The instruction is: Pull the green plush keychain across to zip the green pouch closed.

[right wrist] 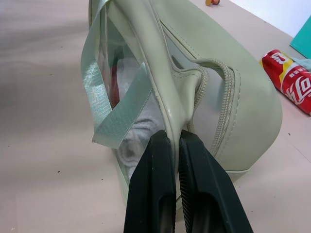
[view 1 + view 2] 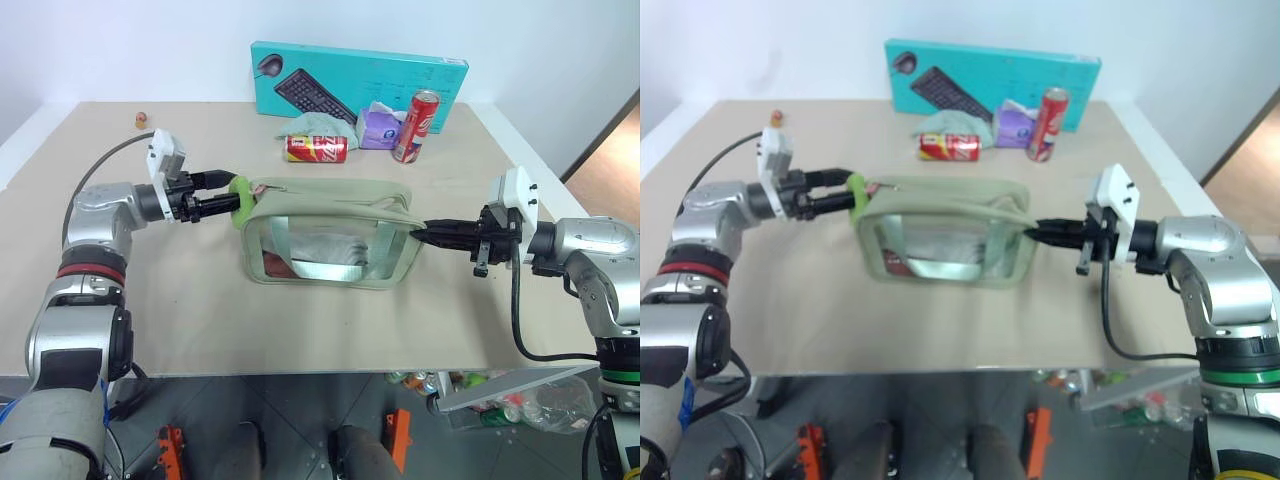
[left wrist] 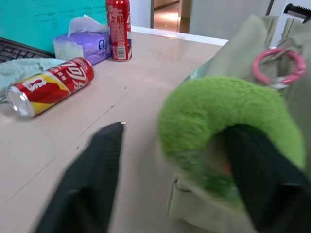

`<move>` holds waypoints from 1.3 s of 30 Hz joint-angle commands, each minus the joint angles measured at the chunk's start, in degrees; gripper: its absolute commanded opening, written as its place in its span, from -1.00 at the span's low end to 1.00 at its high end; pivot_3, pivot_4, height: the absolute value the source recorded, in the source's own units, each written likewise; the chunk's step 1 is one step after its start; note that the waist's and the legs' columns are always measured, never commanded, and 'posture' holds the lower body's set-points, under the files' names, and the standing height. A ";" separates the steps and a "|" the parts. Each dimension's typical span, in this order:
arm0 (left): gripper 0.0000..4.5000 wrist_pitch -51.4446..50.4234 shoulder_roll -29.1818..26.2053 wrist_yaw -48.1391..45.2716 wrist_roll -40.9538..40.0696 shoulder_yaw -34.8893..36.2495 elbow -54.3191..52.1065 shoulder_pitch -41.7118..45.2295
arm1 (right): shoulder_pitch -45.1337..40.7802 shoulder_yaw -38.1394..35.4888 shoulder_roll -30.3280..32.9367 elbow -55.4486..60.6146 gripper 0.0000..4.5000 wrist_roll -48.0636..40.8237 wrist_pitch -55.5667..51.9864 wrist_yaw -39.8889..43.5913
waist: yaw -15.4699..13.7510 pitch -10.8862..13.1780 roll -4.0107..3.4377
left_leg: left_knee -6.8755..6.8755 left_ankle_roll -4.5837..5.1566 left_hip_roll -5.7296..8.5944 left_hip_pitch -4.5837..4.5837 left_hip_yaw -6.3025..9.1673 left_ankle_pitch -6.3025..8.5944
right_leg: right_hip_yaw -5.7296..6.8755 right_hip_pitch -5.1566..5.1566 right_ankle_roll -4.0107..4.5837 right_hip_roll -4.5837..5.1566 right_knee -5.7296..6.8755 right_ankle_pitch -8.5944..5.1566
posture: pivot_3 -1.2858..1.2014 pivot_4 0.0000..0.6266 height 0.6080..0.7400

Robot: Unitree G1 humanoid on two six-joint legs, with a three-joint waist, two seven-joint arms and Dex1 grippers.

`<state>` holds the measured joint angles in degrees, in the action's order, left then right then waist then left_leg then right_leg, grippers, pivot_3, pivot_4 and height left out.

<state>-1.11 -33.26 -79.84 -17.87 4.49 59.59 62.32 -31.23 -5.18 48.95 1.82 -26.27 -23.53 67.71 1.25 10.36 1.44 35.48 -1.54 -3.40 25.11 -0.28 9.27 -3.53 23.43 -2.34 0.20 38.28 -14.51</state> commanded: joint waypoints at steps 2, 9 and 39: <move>-0.44 -0.30 -0.85 -1.14 -0.45 2.11 -0.36 2.52 | 0.02 -2.02 1.02 1.70 -1.00 -0.66 0.61 -0.09 | 0.00 0.00 0.00 | 0.00 0.00 0.00 0.00 0.01 0.00 | 0.00 0.00 0.00 0.00 0.00 0.00 | 0.03 -0.52 1.00; -0.98 -3.17 -2.86 -2.97 -1.48 3.17 -5.22 1.98 | -0.20 -1.56 0.87 1.10 -1.00 -0.33 1.00 0.07 | 0.02 0.00 0.00 | 0.01 0.00 0.00 0.00 0.01 0.00 | 0.00 0.00 0.00 -0.01 0.01 0.00 | 0.03 -0.52 1.00; -0.98 -12.65 9.47 7.08 -2.59 -3.97 -33.61 2.18 | -0.76 -1.00 0.55 -0.93 -1.00 0.78 3.16 0.27 | 0.01 0.00 0.00 | 0.08 -0.02 0.01 -0.02 0.05 -0.02 | 0.00 -0.06 -0.03 -0.01 0.06 0.01 | 0.03 -0.52 1.00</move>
<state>-15.17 -24.06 -72.83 -20.82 1.48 27.80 62.46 -31.92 -4.50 48.66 -0.49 -25.43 -21.11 68.23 1.26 10.36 1.44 35.56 -1.56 -3.37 25.09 -0.23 9.25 -3.54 23.36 -2.37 0.20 38.33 -14.51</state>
